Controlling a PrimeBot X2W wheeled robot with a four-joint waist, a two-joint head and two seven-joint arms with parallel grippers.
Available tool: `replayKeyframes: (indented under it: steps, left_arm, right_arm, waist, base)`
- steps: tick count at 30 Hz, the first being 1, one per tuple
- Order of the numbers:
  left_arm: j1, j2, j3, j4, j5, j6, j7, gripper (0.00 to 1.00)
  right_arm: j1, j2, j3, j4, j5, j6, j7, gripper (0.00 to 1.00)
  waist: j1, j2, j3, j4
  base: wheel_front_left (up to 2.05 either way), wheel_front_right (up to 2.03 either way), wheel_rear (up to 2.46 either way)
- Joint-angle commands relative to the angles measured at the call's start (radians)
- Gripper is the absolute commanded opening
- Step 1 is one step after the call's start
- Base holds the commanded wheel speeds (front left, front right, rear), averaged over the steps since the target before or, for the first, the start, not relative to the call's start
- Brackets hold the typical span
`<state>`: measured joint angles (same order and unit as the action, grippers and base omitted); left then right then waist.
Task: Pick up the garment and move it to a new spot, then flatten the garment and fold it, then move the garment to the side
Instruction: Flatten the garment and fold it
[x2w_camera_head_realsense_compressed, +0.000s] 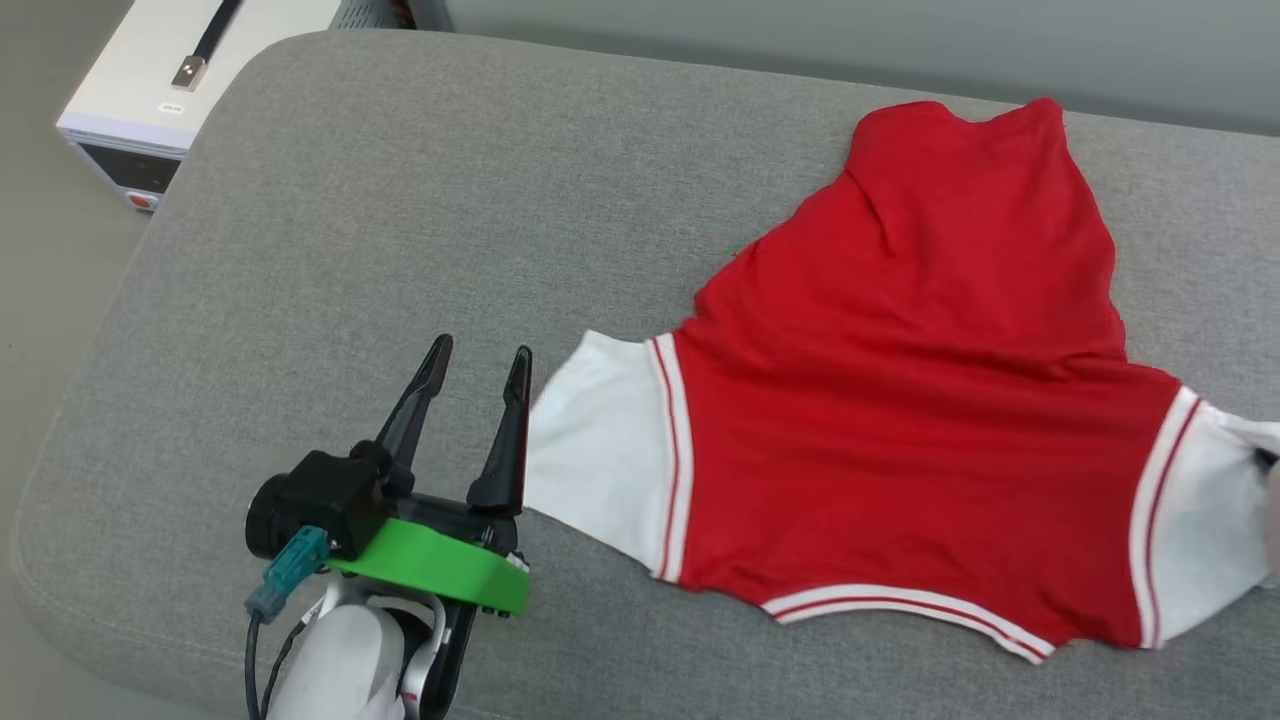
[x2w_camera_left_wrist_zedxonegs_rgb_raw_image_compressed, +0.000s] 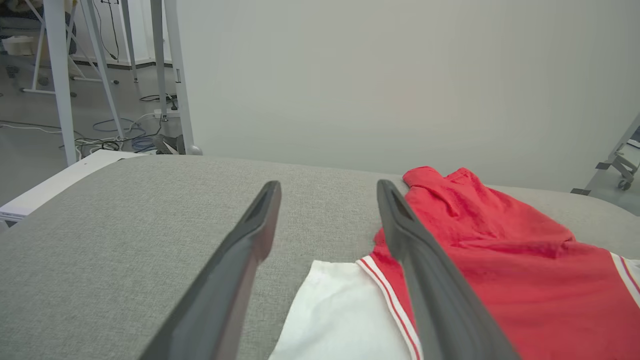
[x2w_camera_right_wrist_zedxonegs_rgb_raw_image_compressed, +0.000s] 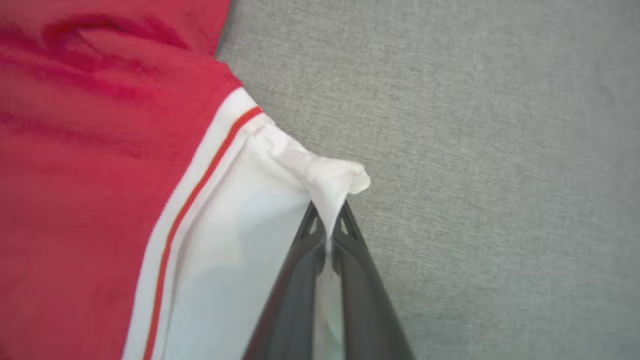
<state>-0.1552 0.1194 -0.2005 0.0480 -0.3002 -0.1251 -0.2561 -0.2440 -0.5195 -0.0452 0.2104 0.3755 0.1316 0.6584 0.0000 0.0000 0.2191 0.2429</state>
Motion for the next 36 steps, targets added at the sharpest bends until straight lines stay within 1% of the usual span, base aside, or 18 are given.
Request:
replayKeyframes:
  steps: [1, 4, 7, 12, 18, 19, 20, 21, 24, 28, 32, 36]
  left_arm:
    - [-0.009, 0.0, -0.002, -0.003, -0.008, -0.005, -0.006, 1.0]
    - [-0.017, 0.0, -0.008, -0.009, -0.01, -0.005, -0.006, 1.0]
    - [-0.02, 0.001, -0.01, -0.009, -0.011, -0.005, -0.006, 1.0]
    - [-0.029, 0.003, -0.01, -0.005, -0.013, -0.006, -0.006, 1.0]
    - [-0.033, 0.005, -0.009, 0.007, -0.017, -0.006, -0.006, 1.0]
    - [-0.033, 0.007, -0.011, 0.01, -0.017, -0.006, -0.006, 1.0]
    - [-0.033, 0.007, -0.012, 0.015, -0.017, -0.006, -0.006, 1.0]
    - [-0.033, 0.008, -0.012, 0.017, -0.018, -0.006, -0.006, 1.0]
    - [-0.029, 0.011, -0.01, 0.024, -0.021, -0.006, -0.006, 1.0]
    - [-0.017, 0.017, -0.009, 0.037, -0.026, -0.006, -0.006, 1.0]
    - [0.002, 0.022, -0.002, 0.045, -0.039, -0.006, -0.006, 1.0]
    - [0.023, 0.027, -0.004, 0.052, -0.052, -0.006, -0.006, 1.0]
  right_arm:
    - [0.011, -0.026, -0.027, -0.006, -0.013, -0.001, 0.007, 0.0]
    - [0.017, -0.071, -0.066, -0.001, -0.033, -0.001, 0.021, 0.0]
    - [0.006, -0.097, -0.08, 0.02, -0.055, -0.001, 0.018, 0.0]
    - [-0.052, -0.086, -0.064, 0.097, -0.089, -0.001, -0.052, 0.0]
    - [-0.132, -0.065, 0.005, 0.214, -0.111, -0.001, -0.158, 0.0]
    - [-0.144, -0.063, 0.012, 0.233, -0.114, -0.001, -0.173, 0.29]
    - [-0.156, -0.06, 0.018, 0.256, -0.12, -0.001, -0.194, 0.69]
    - [-0.166, -0.056, 0.018, 0.275, -0.124, -0.001, -0.209, 1.0]
    - [-0.19, -0.042, 0.029, 0.318, -0.137, -0.001, -0.265, 1.0]
    - [-0.2, -0.024, 0.034, 0.328, -0.144, -0.001, -0.354, 1.0]
    - [-0.189, 0.011, 0.02, 0.294, -0.132, -0.001, -0.446, 1.0]
    - [-0.15, 0.053, -0.016, 0.219, -0.115, -0.001, -0.541, 1.0]
  waist:
    - [0.0, 0.0, 0.001, -0.005]
    - [0.0, 0.0, 0.015, -0.002]
    - [0.0, 0.0, 0.031, 0.005]
    - [0.0, 0.0, 0.05, 0.018]
    - [0.0, 0.0, 0.05, 0.017]
    - [0.0, 0.0, 0.046, 0.016]
    - [0.0, 0.0, 0.041, 0.014]
    - [0.0, 0.0, 0.036, 0.012]
    - [0.0, 0.0, 0.013, 0.001]
    - [0.0, 0.0, -0.025, -0.019]
    - [0.0, 0.0, -0.069, -0.046]
    - [0.0, 0.0, -0.11, -0.069]
  base:
    - [0.0, 0.0, 0.0]
    - [0.0, 0.0, 0.0]
    - [0.0, 0.0, 0.0]
    - [0.0, 0.0, 0.0]
    - [0.0, 0.0, 0.0]
    - [0.0, 0.0, 0.0]
    - [0.0, 0.0, 0.0]
    - [0.0, 0.0, 0.0]
    - [0.0, 0.0, 0.0]
    - [0.0, 0.0, 0.0]
    - [0.0, 0.0, 0.0]
    - [0.0, 0.0, 0.0]
